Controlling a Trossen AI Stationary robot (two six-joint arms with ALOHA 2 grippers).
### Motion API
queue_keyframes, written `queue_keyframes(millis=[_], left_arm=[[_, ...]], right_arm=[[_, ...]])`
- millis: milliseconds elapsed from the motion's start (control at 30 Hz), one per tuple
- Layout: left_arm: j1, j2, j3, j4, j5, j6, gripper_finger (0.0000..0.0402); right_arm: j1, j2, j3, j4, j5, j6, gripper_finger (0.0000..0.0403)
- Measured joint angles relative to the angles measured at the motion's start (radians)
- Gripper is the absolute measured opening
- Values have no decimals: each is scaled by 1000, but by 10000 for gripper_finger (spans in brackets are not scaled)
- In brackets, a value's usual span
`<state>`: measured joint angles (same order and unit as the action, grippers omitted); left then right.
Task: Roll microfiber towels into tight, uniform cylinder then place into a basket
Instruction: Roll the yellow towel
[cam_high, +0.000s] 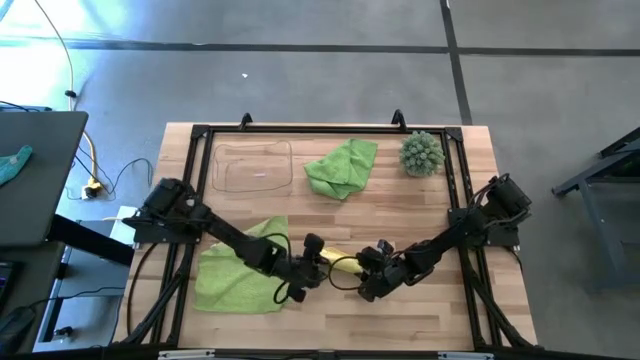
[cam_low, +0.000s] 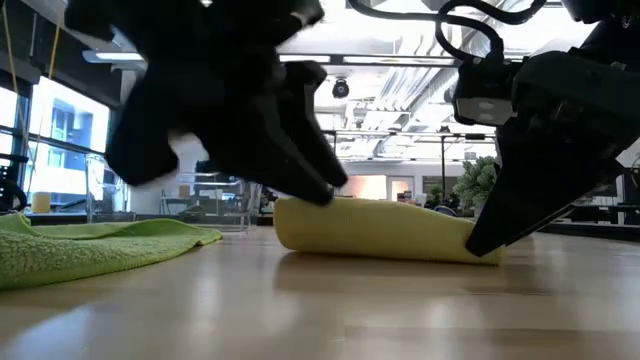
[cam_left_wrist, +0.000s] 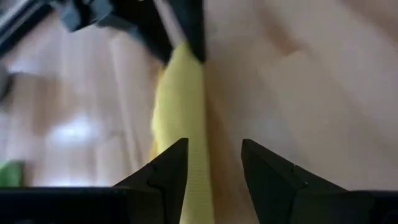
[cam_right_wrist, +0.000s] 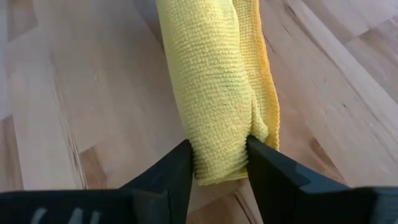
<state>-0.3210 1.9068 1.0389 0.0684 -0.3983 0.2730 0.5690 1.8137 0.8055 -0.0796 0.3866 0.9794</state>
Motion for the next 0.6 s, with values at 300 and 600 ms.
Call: queue_keyframes(millis=[300, 600], left_arm=[[50, 78, 0, 3, -16, -93, 141], [151, 97, 5, 10, 286, -356, 141]], right_arm=[[0, 0, -1, 1, 0, -18, 138], [3, -129, -12, -149, -46, -123, 148]])
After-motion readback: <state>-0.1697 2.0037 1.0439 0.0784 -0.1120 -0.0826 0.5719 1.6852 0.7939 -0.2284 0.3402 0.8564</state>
